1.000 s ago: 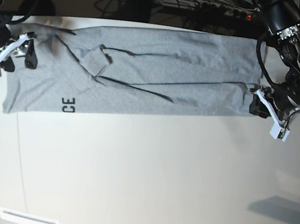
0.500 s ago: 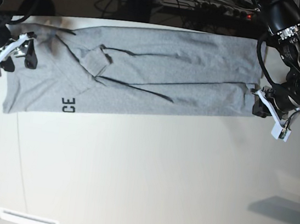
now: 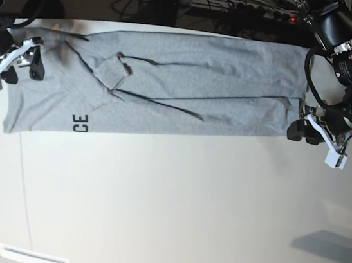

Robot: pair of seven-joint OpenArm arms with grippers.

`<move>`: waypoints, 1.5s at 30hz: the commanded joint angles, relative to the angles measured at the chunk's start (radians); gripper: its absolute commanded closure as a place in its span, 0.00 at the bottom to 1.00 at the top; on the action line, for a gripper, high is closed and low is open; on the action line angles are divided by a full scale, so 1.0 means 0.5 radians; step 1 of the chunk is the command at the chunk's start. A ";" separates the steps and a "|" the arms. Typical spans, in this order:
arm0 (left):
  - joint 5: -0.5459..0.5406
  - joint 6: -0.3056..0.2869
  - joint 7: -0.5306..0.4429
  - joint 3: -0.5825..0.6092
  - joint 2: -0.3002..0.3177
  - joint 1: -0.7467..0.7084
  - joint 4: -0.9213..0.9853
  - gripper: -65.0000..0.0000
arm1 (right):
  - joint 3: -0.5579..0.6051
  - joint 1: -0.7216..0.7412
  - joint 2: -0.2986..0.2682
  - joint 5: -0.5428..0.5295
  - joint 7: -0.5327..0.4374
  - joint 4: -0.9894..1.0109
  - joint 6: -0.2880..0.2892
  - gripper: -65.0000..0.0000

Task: Fold the T-shirt properly
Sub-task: 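Release the fabric and raise both grippers to the strip's ends, then move the left gripper along the strip end toward its corner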

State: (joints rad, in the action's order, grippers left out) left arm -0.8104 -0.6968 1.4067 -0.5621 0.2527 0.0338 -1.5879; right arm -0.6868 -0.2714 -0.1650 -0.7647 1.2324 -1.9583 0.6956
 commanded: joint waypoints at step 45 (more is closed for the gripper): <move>-0.032 -0.003 -0.021 0.392 0.024 -0.192 -0.385 1.00 | -0.009 0.010 -0.024 -0.040 -0.042 0.012 0.005 0.38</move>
State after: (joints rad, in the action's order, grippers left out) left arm -0.8158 -0.6968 1.4078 -0.3595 0.2523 -0.0715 -1.7641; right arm -0.6868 -0.2714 -0.1646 -0.7685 1.2293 -1.9392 0.6960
